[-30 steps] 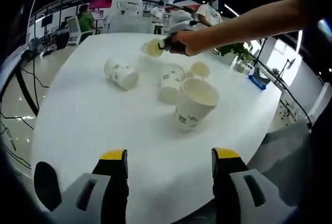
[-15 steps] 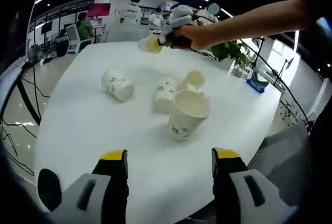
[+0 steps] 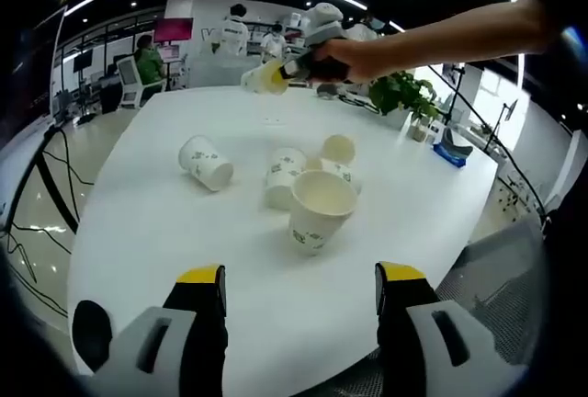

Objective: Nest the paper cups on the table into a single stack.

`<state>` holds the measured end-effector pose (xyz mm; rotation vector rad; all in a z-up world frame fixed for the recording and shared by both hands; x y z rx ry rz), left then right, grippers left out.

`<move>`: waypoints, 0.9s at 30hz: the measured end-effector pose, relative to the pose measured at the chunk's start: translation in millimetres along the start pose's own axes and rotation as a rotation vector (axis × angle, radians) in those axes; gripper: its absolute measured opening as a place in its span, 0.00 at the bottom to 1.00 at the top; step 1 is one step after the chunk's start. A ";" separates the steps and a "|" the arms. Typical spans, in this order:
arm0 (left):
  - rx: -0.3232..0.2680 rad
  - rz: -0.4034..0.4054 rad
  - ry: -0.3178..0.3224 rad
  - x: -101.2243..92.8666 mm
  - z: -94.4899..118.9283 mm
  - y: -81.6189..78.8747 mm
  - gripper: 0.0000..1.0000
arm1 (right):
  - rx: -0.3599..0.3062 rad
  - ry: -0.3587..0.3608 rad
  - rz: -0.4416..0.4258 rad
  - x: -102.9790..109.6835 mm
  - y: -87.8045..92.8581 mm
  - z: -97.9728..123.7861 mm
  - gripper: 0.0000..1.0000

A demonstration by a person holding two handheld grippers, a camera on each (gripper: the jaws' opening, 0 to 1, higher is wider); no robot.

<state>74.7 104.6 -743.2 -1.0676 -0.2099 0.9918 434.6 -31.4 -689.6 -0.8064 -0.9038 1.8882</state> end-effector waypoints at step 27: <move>-0.025 -0.046 -0.022 -22.8 -7.0 2.4 0.66 | 0.060 -0.233 0.293 25.0 19.1 92.9 0.00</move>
Point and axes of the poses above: the point that each gripper's makers call its tool centre point, and the gripper's own axes: z roughly backward along the fingers, x roughly to its left, y roughly out of its underside, the point moved 2 cm from there along z, roughly backward along the fingers, and after that the axes turned 11 degrees about y, right-handed, at the moved point
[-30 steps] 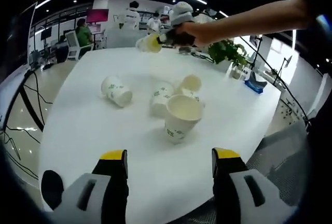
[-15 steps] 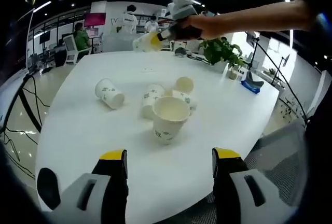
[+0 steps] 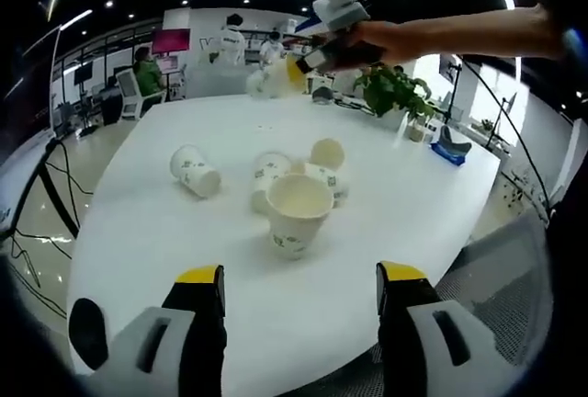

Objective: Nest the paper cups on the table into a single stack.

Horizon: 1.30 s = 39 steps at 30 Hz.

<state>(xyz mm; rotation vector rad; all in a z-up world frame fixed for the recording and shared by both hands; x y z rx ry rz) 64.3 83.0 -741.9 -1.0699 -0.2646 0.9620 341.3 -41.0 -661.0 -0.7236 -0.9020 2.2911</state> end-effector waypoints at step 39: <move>-0.010 -0.018 0.010 0.6 -10.1 -7.3 0.66 | 0.191 -0.396 0.611 137.8 48.4 67.1 0.00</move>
Point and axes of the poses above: the point that each gripper's makers call its tool centre point, and the gripper's own axes: z roughly backward along the fingers, x roughly to its left, y roughly out of its underside, the point moved 2 cm from there along z, roughly backward along the fingers, and after that the axes turned 11 degrees about y, right-handed, at the moved point
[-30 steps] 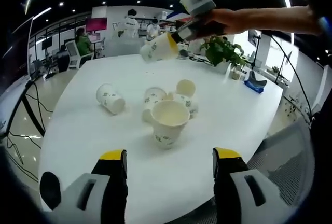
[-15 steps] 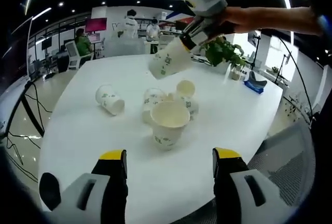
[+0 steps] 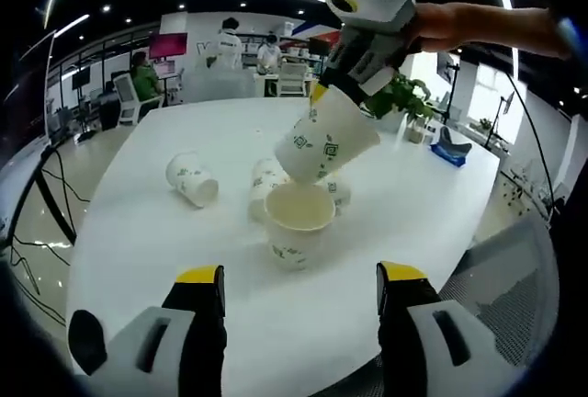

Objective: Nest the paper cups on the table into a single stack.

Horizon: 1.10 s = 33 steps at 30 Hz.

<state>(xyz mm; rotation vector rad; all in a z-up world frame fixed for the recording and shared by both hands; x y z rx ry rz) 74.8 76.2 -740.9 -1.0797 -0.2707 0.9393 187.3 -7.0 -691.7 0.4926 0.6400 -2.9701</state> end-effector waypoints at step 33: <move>-0.008 0.024 0.011 0.6 -1.8 1.5 0.65 | 0.147 -0.103 0.099 24.2 -6.2 -41.5 0.00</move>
Point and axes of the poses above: the point that each gripper's makers call its tool centre point, and the gripper's own axes: z roughly backward along the fingers, x roughly to its left, y roughly out of its underside, the point moved 2 cm from there along z, roughly backward along the fingers, and after that the axes turned 11 degrees about y, right-handed, at the moved point
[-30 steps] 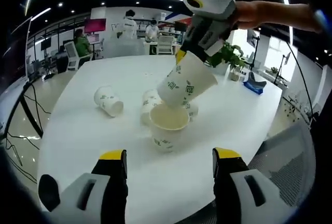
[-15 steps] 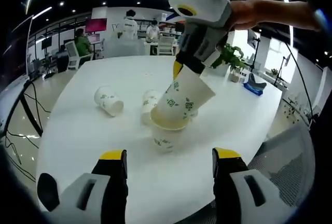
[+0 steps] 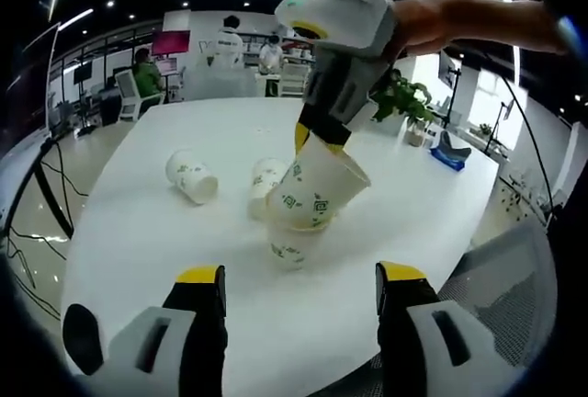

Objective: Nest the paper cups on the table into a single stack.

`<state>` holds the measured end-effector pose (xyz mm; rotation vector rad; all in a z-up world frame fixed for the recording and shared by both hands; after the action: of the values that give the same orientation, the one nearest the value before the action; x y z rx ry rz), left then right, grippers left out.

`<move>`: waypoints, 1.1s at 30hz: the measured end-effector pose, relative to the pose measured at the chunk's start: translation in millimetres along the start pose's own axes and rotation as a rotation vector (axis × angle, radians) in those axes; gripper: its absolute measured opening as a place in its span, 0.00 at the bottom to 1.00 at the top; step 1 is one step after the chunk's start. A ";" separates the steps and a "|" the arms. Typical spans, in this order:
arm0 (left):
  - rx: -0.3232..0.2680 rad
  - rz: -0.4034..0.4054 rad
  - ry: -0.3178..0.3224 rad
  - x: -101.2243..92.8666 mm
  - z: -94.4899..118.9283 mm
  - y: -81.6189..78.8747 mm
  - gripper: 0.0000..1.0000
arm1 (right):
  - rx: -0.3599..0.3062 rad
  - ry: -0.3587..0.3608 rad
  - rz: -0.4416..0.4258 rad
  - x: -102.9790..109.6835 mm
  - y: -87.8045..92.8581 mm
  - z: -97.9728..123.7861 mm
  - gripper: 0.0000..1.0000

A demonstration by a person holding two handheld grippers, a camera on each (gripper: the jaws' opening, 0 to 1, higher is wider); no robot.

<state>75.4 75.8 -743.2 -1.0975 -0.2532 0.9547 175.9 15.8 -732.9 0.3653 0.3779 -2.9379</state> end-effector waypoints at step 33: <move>0.005 -0.006 0.005 -2.0 0.8 0.2 0.65 | -0.003 -0.019 -0.053 -1.6 -3.9 -13.9 0.08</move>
<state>73.6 74.8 -742.5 -1.0941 -0.2494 0.9464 179.7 23.5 -744.6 0.3310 0.3955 -2.9897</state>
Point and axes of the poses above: the point that each gripper's makers call its tool centre point, and the gripper's own axes: z roughly backward along the fingers, x roughly to its left, y roughly out of its underside, the point moved 2 cm from there along z, roughly backward along the fingers, and after that the axes turned 11 degrees about y, right-handed, at the moved point
